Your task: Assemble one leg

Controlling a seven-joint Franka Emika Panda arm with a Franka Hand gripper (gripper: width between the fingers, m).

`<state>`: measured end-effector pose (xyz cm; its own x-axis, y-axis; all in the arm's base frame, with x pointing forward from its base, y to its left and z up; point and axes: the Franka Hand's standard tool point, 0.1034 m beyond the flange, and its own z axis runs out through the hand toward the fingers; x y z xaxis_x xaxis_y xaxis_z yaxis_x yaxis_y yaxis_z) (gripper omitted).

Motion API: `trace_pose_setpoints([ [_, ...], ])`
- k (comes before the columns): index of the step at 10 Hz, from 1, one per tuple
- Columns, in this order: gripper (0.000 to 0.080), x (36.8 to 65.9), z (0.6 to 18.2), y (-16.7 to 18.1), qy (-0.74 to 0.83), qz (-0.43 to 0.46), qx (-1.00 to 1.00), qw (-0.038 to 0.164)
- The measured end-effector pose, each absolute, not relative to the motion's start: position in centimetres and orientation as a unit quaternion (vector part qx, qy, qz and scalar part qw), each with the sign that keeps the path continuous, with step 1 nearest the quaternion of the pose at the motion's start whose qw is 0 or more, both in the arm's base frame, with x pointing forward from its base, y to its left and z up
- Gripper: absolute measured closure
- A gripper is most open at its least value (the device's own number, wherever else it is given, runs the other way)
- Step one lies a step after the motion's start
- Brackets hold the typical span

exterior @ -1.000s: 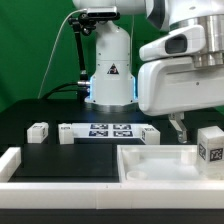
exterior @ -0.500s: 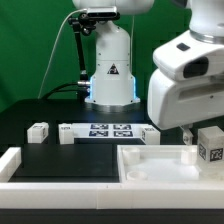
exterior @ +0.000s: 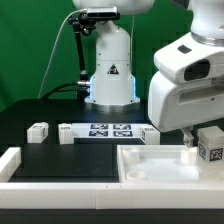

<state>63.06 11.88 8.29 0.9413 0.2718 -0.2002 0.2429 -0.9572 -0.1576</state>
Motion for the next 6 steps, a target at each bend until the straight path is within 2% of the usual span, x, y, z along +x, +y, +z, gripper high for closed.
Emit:
trace_pose_setpoints([
  [3, 0.015, 63.48, 7.93, 11.61, -0.131, 0.099, -0.984, 0.063],
  [5, 0.0414, 63.47, 7.9, 11.6, -0.131, 0.099, -0.984, 0.063],
  [6, 0.051, 63.47, 7.89, 11.59, -0.131, 0.099, -0.984, 0.063],
])
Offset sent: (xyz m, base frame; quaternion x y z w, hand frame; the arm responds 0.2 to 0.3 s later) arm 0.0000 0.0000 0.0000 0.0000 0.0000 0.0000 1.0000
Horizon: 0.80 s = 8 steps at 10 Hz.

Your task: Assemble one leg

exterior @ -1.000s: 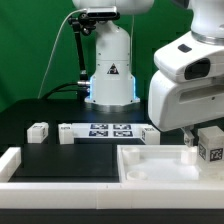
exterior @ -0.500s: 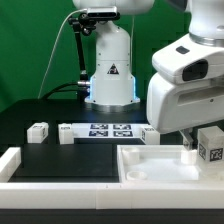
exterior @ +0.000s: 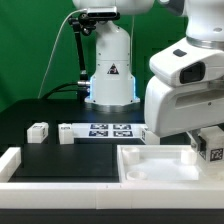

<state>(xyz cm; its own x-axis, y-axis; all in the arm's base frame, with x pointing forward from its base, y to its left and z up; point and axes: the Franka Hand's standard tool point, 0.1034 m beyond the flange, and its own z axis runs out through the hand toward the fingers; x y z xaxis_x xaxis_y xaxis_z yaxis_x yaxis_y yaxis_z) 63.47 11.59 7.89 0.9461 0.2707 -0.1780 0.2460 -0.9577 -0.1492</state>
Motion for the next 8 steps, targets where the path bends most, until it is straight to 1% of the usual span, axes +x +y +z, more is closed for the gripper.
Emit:
trace_pose_setpoints([
  [4, 0.0509, 63.63, 7.81, 11.68, -0.099, 0.09, -0.989, 0.059],
  [8, 0.0509, 63.73, 7.78, 11.61, 0.093, 0.075, -0.992, 0.042],
])
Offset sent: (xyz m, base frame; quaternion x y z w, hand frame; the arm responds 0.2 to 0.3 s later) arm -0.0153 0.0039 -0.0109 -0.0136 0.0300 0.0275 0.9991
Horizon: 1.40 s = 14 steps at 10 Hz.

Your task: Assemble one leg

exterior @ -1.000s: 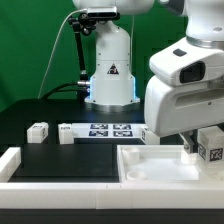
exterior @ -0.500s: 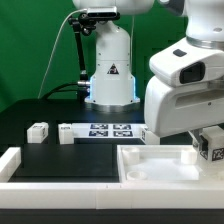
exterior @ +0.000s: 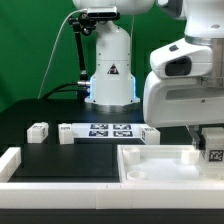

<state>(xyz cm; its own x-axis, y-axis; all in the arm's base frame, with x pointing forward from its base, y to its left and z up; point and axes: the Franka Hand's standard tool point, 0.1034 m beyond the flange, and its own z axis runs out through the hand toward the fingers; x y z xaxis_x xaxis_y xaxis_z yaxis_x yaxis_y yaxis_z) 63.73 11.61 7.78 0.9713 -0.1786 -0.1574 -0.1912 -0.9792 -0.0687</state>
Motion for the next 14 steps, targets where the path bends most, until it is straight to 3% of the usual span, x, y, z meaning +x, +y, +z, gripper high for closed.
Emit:
trace_pose_setpoints([
  [14, 0.0508, 63.48, 7.71, 11.24, 0.667, 0.081, -0.741, 0.007],
])
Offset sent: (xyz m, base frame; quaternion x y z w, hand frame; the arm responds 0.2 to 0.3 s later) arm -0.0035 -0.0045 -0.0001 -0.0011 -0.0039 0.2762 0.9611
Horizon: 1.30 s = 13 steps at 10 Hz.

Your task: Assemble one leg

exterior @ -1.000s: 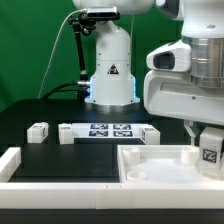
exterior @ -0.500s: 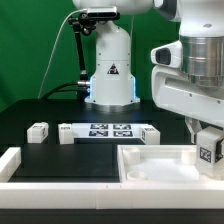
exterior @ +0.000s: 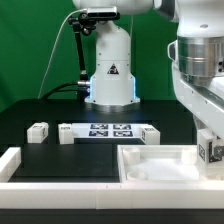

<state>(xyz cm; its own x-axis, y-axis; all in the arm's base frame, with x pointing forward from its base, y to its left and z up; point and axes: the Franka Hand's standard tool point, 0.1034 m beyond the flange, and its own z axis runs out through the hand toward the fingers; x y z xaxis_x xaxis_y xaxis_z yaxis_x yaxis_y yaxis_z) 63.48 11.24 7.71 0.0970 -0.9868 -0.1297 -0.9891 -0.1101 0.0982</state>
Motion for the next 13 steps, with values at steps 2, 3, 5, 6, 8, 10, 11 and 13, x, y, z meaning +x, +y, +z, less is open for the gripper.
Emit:
trace_pose_setpoints([
  [2, 0.0508, 63.46, 7.74, 11.32, 0.705, 0.088, -0.704, 0.006],
  [3, 0.0508, 63.46, 7.73, 11.36, 0.725, 0.088, -0.683, 0.004],
  [5, 0.0284, 63.53, 7.7, 11.46, 0.698, 0.087, -0.711, 0.01],
  [6, 0.0284, 63.62, 7.72, 11.53, 0.688, 0.088, -0.72, 0.015],
  [8, 0.0158, 63.56, 7.67, 11.7, 0.596, 0.086, -0.798, 0.025],
  [10, 0.0152, 63.54, 7.68, 11.8, 0.508, 0.083, -0.857, 0.033],
  [11, 0.0152, 63.56, 7.66, 11.69, 0.448, 0.08, -0.89, 0.039],
  [13, 0.015, 63.56, 7.63, 11.61, 0.37, 0.076, -0.925, 0.045],
])
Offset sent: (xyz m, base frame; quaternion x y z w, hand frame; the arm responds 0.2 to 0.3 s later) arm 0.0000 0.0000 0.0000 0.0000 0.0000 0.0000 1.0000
